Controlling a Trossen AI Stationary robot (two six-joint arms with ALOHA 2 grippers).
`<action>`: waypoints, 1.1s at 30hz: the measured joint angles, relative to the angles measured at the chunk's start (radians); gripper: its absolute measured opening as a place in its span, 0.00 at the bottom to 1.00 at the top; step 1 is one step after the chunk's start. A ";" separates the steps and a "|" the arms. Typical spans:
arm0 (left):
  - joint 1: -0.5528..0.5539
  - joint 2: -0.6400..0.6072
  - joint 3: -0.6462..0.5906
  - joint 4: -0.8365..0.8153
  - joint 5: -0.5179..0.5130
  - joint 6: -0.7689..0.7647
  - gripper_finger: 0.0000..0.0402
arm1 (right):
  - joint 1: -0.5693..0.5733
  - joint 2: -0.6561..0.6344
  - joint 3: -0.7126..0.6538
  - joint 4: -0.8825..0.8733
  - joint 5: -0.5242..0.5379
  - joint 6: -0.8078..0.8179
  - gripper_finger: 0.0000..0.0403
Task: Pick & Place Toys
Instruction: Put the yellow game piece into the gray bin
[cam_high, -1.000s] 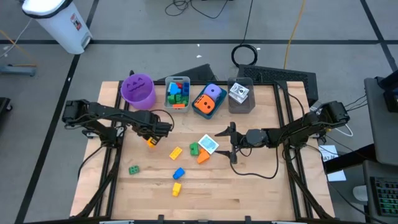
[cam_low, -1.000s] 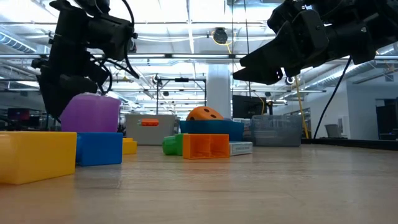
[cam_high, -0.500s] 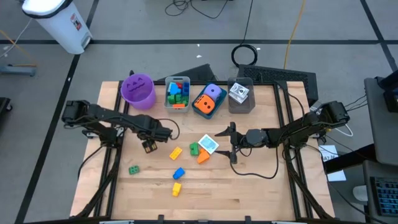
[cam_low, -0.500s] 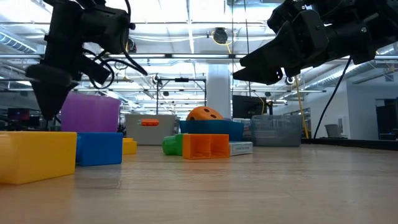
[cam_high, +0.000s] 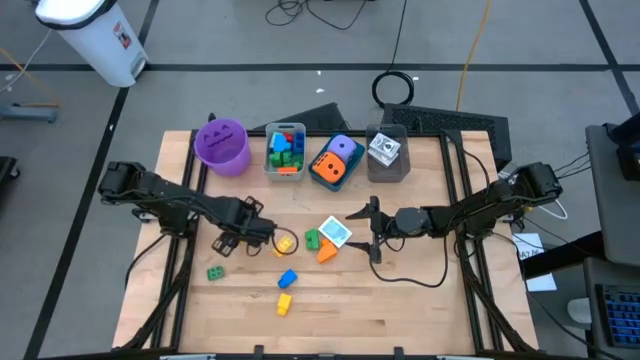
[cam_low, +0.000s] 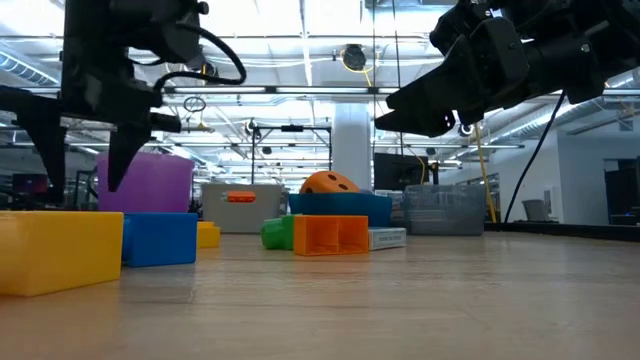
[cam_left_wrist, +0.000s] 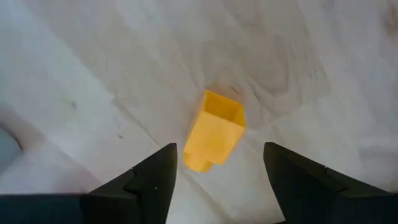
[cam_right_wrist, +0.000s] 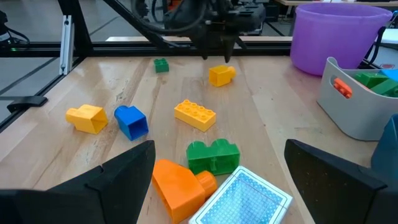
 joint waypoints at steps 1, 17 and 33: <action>-0.004 0.000 0.000 -0.002 0.000 0.045 0.60 | 0.000 0.000 0.000 0.000 0.000 0.000 0.86; -0.006 0.000 -0.098 0.130 -0.067 0.307 0.59 | 0.000 0.000 0.000 0.000 0.000 -0.008 0.86; 0.016 0.000 -0.184 0.203 -0.092 0.238 0.59 | 0.000 0.000 0.000 0.000 0.000 -0.008 0.86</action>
